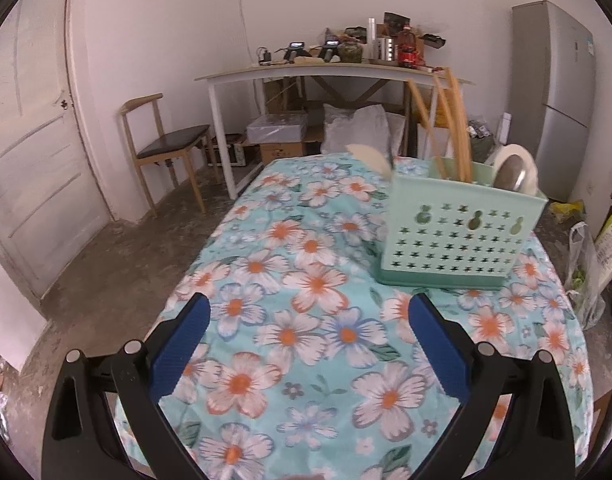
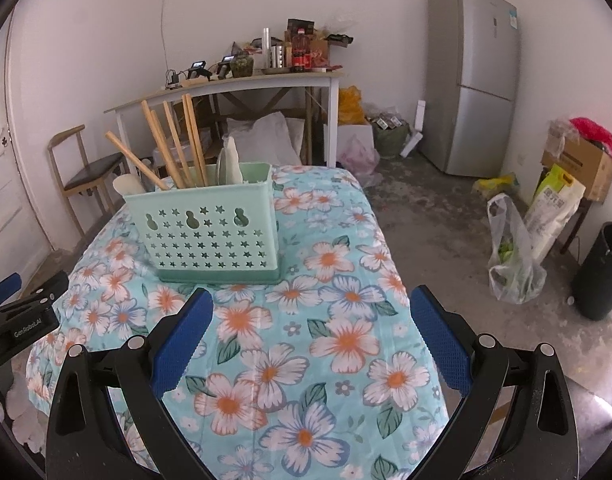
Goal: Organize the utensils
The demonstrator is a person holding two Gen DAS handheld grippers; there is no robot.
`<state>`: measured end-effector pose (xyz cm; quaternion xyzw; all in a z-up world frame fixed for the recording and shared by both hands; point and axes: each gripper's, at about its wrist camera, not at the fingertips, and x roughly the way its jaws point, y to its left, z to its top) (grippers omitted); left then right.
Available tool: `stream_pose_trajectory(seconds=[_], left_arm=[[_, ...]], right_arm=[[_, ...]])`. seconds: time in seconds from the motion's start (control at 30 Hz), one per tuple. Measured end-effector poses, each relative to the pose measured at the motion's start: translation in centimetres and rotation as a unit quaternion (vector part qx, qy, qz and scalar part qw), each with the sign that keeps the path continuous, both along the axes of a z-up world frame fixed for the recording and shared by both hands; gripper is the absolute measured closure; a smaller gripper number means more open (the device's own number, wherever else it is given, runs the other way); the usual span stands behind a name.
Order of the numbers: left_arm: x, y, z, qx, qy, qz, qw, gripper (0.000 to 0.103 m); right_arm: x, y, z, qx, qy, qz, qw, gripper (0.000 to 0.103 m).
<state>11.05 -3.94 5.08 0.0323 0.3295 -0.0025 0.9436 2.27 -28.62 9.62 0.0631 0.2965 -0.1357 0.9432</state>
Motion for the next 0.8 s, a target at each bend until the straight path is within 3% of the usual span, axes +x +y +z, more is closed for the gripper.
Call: stream_pose_trajectory(seconds=[0.4, 0.8], left_arm=[[0.4, 2.7, -0.3, 0.007, 0.005, 0.033, 0.9994, 0.006], [0.5, 2.4, -0.5, 0.002, 0.008, 0.024, 0.9997, 0.006]], right_arm=[[1.1, 0.9, -0.3, 0.004, -0.001, 0.013, 1.000, 0.008], [1.5, 1.6, -0.2, 0.003, 0.000, 0.022, 1.000, 0.008]])
